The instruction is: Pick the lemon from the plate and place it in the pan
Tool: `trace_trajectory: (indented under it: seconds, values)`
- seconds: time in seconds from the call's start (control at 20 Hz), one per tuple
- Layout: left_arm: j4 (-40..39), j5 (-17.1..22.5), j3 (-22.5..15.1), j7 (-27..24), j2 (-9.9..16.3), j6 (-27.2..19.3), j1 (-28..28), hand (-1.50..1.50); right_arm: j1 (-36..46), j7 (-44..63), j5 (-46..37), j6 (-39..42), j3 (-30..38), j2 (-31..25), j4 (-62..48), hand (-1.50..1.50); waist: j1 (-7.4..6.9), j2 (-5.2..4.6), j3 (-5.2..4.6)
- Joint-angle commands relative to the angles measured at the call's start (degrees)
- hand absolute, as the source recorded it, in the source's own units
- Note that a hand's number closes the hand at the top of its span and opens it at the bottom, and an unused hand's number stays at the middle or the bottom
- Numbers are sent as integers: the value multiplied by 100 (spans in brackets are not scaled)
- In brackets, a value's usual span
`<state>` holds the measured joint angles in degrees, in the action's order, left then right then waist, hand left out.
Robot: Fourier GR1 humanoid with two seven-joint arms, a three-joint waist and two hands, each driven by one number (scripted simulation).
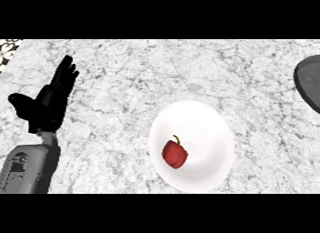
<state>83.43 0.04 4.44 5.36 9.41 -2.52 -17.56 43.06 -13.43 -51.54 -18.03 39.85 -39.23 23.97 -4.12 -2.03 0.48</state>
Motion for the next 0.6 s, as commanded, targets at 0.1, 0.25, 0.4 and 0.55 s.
trace_trajectory:
  seconds: [0.1,0.25,0.4,0.55]
  values:
    - [-97,102,83,6,57,91,-127,0,153,-172,492,1172,361,-23,-967,-150,-7,-13,7]
    - [-93,55,45,-127,71,136,70,0,194,-385,578,1645,440,-324,-1156,-150,-38,-13,7]
    - [-14,28,47,-115,40,62,108,0,130,-667,624,1298,507,-234,-1169,-150,-37,4,6]
    - [-73,22,105,-228,74,59,157,0,23,-1294,984,1064,841,-122,-1062,-150,11,11,11]
